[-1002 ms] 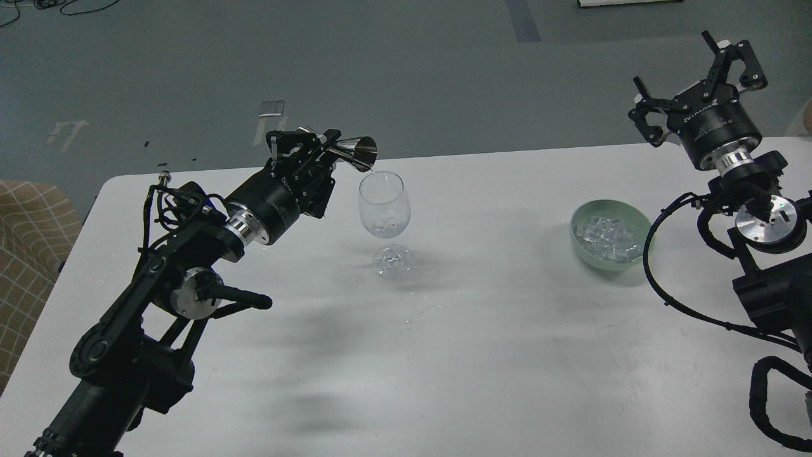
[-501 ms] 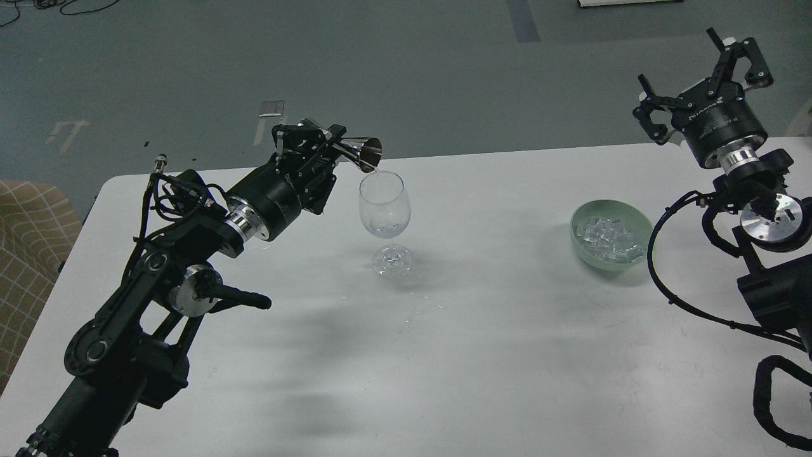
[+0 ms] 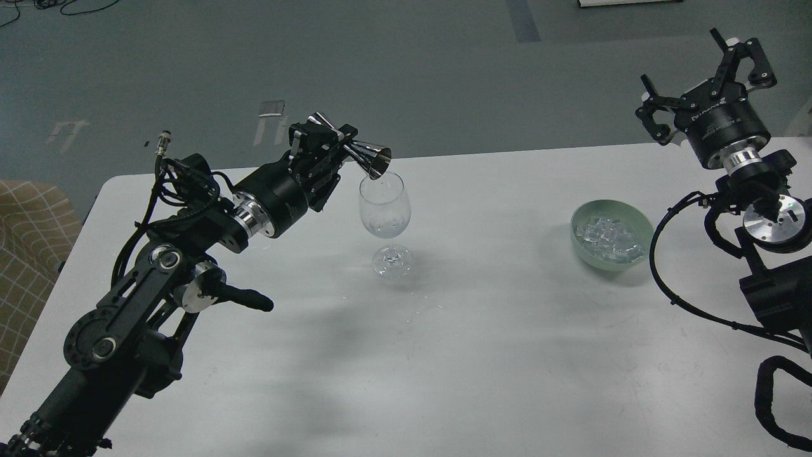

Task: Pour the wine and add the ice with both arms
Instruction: 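Tilt the jigger over the wine glass rim with the left gripper, then bring the jigger upright back toward its starting spot with the left gripper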

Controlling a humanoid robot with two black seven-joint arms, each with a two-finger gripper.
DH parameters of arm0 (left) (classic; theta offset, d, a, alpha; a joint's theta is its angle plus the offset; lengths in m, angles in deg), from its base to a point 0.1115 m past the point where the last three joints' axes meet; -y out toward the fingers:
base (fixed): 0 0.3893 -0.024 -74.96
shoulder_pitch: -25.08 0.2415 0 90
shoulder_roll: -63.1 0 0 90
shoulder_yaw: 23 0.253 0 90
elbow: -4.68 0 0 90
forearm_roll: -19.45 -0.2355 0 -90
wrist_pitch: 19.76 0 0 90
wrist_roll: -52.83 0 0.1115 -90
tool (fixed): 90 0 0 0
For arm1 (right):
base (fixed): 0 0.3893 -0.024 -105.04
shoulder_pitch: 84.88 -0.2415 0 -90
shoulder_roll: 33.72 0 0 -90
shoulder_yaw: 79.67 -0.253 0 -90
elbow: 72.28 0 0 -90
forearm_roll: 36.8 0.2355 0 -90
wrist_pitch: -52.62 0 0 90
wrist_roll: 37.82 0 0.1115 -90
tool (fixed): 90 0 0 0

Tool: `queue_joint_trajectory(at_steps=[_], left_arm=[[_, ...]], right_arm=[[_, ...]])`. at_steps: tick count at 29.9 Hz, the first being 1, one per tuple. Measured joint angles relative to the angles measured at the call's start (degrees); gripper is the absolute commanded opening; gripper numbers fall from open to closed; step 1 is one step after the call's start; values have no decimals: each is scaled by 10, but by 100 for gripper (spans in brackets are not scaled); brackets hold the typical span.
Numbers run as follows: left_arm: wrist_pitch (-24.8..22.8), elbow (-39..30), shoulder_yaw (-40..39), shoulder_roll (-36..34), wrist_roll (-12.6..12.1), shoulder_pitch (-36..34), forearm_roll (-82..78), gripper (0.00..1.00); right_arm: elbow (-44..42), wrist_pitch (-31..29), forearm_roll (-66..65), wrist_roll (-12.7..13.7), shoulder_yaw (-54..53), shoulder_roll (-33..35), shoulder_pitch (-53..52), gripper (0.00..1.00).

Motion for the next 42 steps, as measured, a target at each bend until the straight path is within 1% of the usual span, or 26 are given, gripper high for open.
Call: queue_joint_trajectory(at_steps=[10, 14, 16, 23, 29, 34, 42], left_arm=[[1, -4, 30, -12, 0, -28, -33, 0], [6, -4, 22, -8, 0, -28, -31, 0], [11, -4, 10, -5, 2, -24, -3, 0], [50, -16, -67, -5, 7, 2, 115, 0], [59, -21, -145, 3, 11, 70, 181, 0], [73, -55, -228, 40, 12, 137, 235, 0], [78, -57, -334, 123, 11, 211, 323, 0]], right_arm=[[-1, -1, 0, 0, 0, 5, 0, 100], [-2, -1, 0, 0, 0, 5, 0, 100], [-2, -1, 0, 1, 0, 6, 0, 100], [-2, -1, 0, 1, 0, 16, 1, 100], [-2, -1, 0, 4, 2, 18, 1, 100], [-9, 0, -1, 5, 6, 18, 2, 100], [-11, 5, -3, 6, 8, 26, 21, 100]])
